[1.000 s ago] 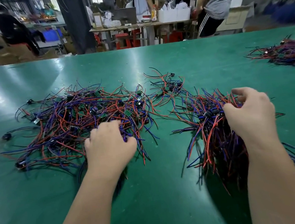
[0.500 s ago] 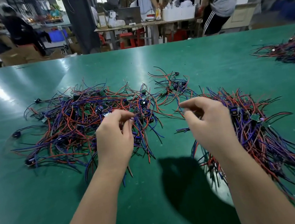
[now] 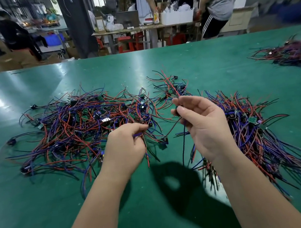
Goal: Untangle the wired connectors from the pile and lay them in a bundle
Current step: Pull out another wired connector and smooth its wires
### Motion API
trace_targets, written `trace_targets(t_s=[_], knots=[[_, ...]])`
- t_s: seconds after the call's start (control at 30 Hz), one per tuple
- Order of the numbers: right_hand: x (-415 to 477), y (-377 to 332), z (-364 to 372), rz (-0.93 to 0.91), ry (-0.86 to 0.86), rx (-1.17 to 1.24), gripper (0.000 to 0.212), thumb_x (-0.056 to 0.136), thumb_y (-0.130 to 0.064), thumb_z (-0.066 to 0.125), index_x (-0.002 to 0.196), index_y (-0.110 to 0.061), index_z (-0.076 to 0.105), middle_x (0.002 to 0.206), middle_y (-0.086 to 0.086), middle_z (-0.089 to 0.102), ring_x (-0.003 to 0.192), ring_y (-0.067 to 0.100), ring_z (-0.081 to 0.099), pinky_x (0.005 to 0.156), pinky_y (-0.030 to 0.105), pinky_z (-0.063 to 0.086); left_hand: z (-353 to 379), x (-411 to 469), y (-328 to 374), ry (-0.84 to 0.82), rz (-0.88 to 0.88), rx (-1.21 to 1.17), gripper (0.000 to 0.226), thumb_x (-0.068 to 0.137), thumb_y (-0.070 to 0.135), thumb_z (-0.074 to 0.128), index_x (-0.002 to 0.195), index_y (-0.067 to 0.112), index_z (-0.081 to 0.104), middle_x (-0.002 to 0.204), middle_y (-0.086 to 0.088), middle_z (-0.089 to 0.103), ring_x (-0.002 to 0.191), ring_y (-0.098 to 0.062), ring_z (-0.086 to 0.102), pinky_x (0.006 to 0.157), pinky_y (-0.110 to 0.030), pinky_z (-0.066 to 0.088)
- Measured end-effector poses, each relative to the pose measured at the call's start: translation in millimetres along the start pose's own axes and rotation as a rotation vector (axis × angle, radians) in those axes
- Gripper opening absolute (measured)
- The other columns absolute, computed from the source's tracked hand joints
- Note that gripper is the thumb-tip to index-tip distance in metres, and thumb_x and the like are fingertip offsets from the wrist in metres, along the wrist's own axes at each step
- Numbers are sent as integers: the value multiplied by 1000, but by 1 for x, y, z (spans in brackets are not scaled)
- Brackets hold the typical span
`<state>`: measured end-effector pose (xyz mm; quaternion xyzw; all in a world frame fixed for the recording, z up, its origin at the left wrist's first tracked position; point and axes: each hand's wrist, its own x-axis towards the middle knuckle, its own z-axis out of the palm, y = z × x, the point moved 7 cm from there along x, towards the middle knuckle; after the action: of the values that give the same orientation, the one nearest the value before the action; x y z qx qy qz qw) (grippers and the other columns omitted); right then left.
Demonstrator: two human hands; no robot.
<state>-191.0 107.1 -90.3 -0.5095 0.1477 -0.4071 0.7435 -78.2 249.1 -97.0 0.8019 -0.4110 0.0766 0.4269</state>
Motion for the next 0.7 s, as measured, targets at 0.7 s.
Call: trace_targets(t_s=[0.7], knots=[[-26,3,43,305,-446,348,23,82,-7,55,102,-19,58,102,6,71,88,24,71,44,22,53,5,-2,16,-216,-291,-1052,22,79,38,73,87,18,77,101,-3,74,89,-15,68,86,-34,50]])
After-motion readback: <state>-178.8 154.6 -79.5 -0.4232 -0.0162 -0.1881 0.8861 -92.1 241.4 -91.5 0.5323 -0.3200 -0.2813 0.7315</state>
